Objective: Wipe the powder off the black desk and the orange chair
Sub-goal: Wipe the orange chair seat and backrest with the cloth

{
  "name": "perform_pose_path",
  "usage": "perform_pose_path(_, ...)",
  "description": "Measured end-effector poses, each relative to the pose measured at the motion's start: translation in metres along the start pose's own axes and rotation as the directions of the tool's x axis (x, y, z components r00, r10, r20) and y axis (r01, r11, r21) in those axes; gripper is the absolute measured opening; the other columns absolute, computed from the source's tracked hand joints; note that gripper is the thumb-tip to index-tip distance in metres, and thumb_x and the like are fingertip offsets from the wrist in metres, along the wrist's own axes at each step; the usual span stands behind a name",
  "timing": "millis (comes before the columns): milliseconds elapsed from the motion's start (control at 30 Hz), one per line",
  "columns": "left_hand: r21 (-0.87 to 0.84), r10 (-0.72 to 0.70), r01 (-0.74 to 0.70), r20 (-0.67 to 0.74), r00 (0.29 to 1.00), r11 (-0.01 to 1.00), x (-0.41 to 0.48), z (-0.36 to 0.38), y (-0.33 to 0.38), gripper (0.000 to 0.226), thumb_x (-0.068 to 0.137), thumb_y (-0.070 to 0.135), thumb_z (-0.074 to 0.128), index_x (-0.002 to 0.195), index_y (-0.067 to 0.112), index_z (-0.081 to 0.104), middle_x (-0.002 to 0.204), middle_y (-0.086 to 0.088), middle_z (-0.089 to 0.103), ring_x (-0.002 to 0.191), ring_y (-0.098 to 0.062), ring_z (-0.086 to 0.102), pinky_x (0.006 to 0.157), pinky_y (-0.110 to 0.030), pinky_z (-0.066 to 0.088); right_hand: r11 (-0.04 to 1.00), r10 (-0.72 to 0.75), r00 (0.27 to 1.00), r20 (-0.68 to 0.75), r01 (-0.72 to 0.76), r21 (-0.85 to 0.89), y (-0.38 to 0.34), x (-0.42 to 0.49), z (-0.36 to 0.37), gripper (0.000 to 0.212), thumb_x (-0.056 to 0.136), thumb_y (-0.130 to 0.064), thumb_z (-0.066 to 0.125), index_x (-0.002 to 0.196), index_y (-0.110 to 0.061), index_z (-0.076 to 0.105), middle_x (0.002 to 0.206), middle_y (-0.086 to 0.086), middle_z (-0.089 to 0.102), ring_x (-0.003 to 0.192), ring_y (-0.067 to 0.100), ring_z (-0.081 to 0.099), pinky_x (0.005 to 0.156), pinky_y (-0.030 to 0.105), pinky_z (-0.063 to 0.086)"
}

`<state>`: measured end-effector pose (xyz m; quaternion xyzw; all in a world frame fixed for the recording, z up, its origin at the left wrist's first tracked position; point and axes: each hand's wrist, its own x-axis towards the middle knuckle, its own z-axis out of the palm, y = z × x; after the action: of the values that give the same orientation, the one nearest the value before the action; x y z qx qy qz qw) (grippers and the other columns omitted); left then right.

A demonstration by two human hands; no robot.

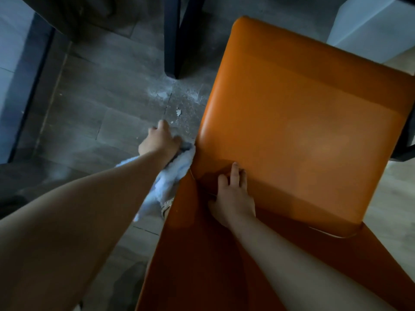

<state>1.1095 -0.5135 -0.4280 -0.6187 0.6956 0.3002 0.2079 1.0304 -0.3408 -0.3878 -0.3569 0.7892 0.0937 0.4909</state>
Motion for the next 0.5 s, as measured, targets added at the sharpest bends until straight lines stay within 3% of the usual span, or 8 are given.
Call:
perform_pose_path(67,-0.123,0.014,0.000,0.111,0.994,0.992,-0.006,-0.009,-0.004,0.040,0.084,0.045,0.059,0.112,0.019,0.048,0.108,-0.010,0.058,0.095,-0.029,0.057,0.076,-0.032,0.043,1.000,0.005,1.000,0.006,-0.005,0.006,0.002,-0.001,0.000,0.053,0.093,-0.036,0.051,0.136,-0.017,0.028,0.156,0.007,-0.025,0.145,0.032,-0.014,0.100,0.044,0.038)
perform_pose_path(133,-0.124,0.092,-0.064,0.237,0.967,0.990,-0.024,-0.014,-0.011,0.039,0.083,0.045,0.062,0.111,0.020,0.050,0.101,-0.006,0.058,0.090,-0.024,0.054,0.074,-0.027,0.038,1.000,0.009,1.000,0.003,-0.009,0.009,0.002,0.000,0.002,0.052,0.092,-0.035,0.052,0.135,-0.018,0.029,0.156,0.006,-0.024,0.145,0.032,-0.014,0.100,0.045,0.038)
perform_pose_path(233,-0.186,0.120,-0.037,0.460,0.880,0.982,-0.049,-0.013,-0.023,0.052,0.081,0.053,0.062,0.120,0.021,0.049,0.110,-0.002,0.060,0.103,-0.022,0.058,0.091,-0.033,0.044,0.999,0.022,1.000,0.009,-0.022,0.048,-0.002,-0.001,0.000,0.046,0.091,-0.037,0.051,0.130,-0.019,0.036,0.157,0.005,-0.023,0.145,0.030,-0.014,0.103,0.046,0.035)
perform_pose_path(333,-0.117,0.127,-0.079,0.508,0.852,0.990,-0.052,-0.006,-0.029,0.075,0.055,0.082,0.060,0.113,0.034,0.055,0.112,0.001,0.063,0.104,-0.019,0.061,0.096,-0.042,0.048,0.998,0.025,0.999,0.019,-0.027,0.064,-0.003,0.000,-0.005,0.043,0.092,-0.039,0.050,0.128,-0.020,0.041,0.158,0.004,-0.020,0.146,0.030,-0.012,0.106,0.045,0.032)
perform_pose_path(500,0.140,0.152,-0.250,0.492,0.857,0.958,-0.075,-0.021,-0.005,0.055,0.066,0.038,0.067,0.115,0.027,0.047,0.106,-0.003,0.059,0.096,-0.024,0.058,0.084,-0.038,0.052,0.999,0.040,0.999,0.037,-0.041,0.031,-0.001,-0.002,-0.008,0.041,0.092,-0.034,0.050,0.130,-0.021,0.041,0.157,0.003,-0.021,0.146,0.027,-0.011,0.106,0.045,0.030)
